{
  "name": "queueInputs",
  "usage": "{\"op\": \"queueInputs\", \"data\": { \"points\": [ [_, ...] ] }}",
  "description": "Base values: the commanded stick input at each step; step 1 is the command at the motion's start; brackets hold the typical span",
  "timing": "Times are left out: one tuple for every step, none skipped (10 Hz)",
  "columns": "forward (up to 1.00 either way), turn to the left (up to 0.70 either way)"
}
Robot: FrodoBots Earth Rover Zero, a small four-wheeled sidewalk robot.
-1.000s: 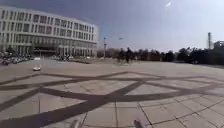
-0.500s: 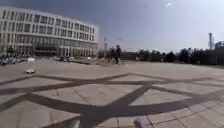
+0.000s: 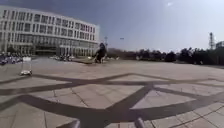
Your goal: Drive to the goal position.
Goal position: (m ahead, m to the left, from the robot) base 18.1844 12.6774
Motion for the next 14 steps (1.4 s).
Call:
{"op": "queueInputs", "data": {
  "points": [
    [1.00,0.40],
    [1.00,0.40],
    [1.00,0.40],
    [1.00,0.40],
    [1.00,0.40],
    [1.00,0.40],
    [1.00,0.40],
    [1.00,0.40],
    [1.00,0.40],
    [1.00,0.40],
    [1.00,0.40],
    [1.00,0.32],
    [1.00,0.13],
    [1.00,0.00]
  ]
}}
